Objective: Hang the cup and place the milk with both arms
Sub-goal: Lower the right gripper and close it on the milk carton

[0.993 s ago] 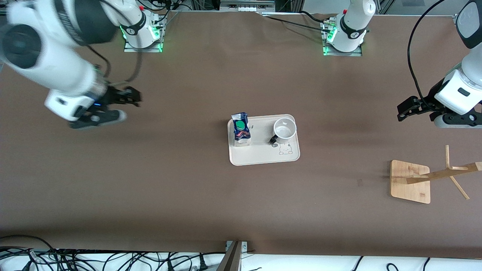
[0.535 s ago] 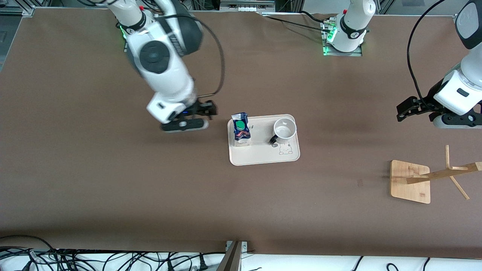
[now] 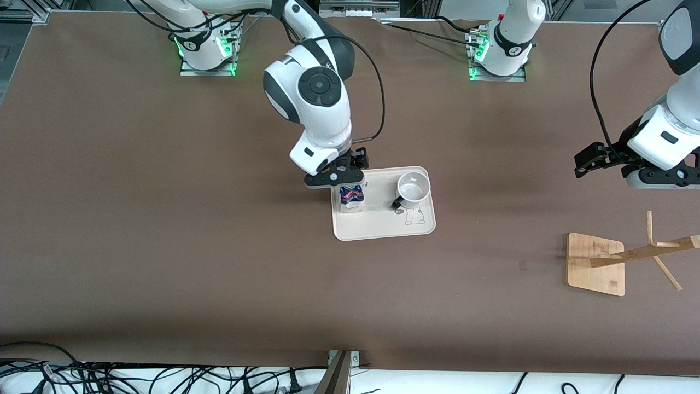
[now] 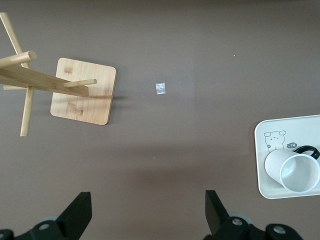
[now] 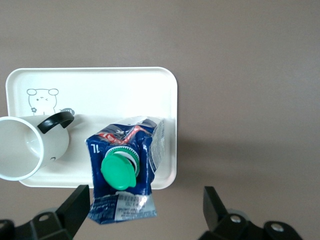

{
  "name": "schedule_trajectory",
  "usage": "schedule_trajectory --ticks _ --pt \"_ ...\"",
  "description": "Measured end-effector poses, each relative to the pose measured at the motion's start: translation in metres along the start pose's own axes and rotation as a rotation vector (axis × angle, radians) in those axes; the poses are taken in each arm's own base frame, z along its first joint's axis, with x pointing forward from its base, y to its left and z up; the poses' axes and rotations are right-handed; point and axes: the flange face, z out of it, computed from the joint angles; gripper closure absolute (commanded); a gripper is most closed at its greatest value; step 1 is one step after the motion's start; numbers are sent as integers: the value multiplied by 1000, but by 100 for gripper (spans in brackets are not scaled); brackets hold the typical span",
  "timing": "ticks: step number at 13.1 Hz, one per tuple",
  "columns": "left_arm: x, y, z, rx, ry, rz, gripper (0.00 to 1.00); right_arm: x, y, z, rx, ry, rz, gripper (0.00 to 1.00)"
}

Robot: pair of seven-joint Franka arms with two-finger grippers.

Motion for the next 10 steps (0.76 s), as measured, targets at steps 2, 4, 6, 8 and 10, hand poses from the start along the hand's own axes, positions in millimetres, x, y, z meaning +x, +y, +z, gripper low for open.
schedule_trajectory --ticks 2,4,6,8,10 --pt "0 0 0 0 0 0 0 2 1 3 -3 0 2 0" --pt "0 0 1 0 -2 0 0 1 -2 4 3 6 -2 0" --pt "1 0 3 0 -6 1 0 -1 -6 6 8 11 -7 0" --pt "2 0 5 0 -8 1 0 0 -7 8 13 17 -8 0" --pt "2 0 7 0 -11 1 0 1 -9 8 20 25 -7 0"
